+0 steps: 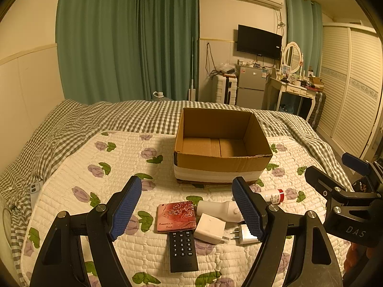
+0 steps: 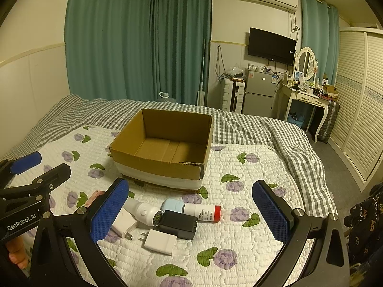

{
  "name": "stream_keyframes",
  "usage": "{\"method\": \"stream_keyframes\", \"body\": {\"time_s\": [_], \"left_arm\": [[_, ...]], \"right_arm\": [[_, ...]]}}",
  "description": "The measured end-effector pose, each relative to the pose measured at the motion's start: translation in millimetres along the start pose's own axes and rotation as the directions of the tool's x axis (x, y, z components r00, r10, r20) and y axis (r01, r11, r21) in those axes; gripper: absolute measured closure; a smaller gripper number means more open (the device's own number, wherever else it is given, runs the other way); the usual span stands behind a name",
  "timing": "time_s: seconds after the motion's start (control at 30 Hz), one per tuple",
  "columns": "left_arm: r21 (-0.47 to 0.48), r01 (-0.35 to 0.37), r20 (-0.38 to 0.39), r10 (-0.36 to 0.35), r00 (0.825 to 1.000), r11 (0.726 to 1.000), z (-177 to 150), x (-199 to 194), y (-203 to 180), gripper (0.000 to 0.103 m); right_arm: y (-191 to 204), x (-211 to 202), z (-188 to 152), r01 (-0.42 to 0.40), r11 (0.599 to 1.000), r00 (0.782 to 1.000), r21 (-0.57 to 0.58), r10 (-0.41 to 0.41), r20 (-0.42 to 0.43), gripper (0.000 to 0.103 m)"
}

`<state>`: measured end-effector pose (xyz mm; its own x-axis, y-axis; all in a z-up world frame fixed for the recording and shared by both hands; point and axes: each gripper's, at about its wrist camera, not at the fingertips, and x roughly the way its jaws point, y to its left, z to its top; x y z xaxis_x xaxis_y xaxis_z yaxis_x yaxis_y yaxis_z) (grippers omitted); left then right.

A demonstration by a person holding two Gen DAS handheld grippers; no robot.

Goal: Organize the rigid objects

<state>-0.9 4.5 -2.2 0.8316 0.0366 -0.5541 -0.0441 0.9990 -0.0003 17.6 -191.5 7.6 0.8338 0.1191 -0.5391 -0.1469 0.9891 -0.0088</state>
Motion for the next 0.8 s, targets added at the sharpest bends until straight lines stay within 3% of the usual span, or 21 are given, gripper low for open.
{"method": "stream_keyframes", "body": {"time_s": [0.8], "left_arm": [[0.001,0.0,0.0,0.0,1.0,1.0,0.0,0.3,0.3,0.022]], "right_arm": [[2.1,-0.5,-0.3,-0.001,1.0,1.0,-0.003,0.001,0.0,0.0]]}}
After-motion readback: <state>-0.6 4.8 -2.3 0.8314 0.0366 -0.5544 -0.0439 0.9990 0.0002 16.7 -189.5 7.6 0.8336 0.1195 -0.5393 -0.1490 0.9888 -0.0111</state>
